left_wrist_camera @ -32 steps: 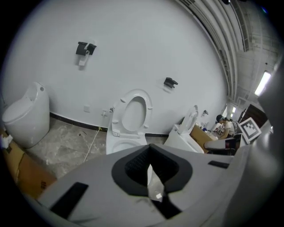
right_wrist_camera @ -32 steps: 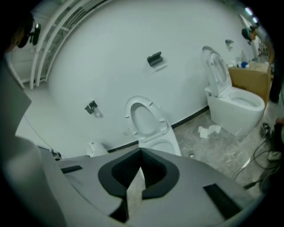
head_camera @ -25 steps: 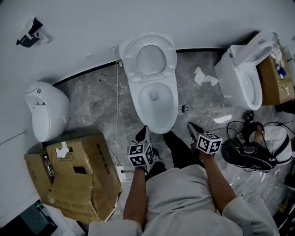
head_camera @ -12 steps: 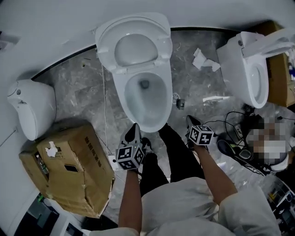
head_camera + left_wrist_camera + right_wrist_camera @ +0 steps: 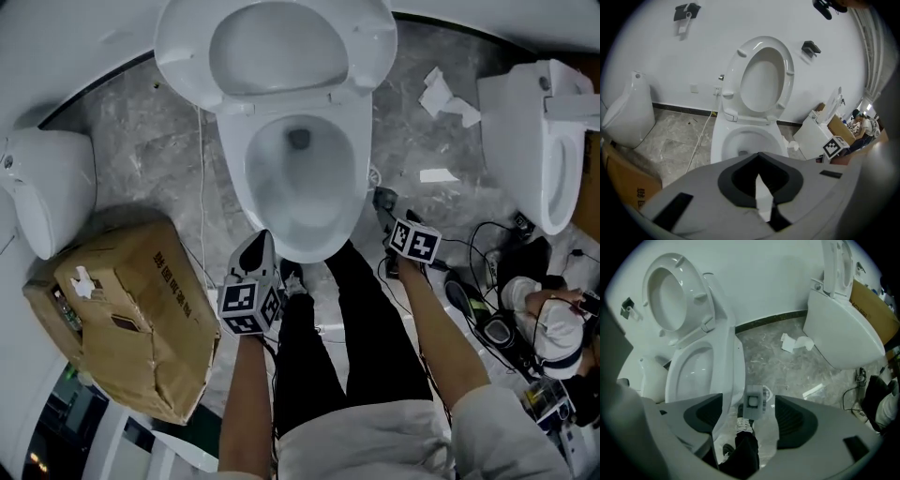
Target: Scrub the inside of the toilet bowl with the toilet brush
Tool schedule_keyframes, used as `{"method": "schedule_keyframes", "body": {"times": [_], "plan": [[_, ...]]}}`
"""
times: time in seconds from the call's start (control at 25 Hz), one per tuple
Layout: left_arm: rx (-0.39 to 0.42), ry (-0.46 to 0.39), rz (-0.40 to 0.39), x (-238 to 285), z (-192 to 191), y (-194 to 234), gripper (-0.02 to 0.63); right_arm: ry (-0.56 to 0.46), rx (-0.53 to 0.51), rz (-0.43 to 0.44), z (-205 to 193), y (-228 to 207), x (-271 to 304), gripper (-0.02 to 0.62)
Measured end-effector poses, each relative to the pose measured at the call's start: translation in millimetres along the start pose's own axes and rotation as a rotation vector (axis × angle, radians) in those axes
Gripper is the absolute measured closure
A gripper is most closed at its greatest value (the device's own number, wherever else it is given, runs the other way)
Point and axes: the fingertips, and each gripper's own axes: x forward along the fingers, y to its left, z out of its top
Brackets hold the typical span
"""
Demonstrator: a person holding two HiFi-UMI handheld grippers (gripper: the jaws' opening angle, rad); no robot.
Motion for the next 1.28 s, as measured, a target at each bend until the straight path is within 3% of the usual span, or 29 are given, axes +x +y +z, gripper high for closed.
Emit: {"method": "schedule_keyframes", "body": {"times": [0.24,0.4,0.48,0.56,0.64,0.8,1.08,1.28], "plan": [[-0.073,0.024,-0.016,15,-40,-3,0.581,0.134,-0.029,-0.061,-14,-12,66,0.222],[-0.079,0.052,-0.023,27,-68,1,0.581,0.154,0.029,-0.104,-15,-17,94,0.228],[-0.097,0.056,-0.021,28,-77,4,0.581,0.147,0.051,-0.14,-17,-21,100,0.301],[-0.117,0.052,-0.019,26,-82,6,0.581,0.17,0.047,-0.169,-23,-27,104,0.302],[-0.115,0.04,-0.021,25,-80,10,0.581,0.174,0.028,-0.214,-25,-35,106,0.394],[-0.08,0.018,-0.031,25,-76,31,0.58,0.131,-0.034,-0.248,-21,-33,106,0.405],[-0.015,0.09,-0.071,28,-80,43,0.58,0.075,-0.089,-0.227,-26,-29,52,0.41],[0.053,0.095,-0.112,15,-47,30,0.581,-0.011,-0.082,-0.192,-26,-12,-23,0.41]]}}
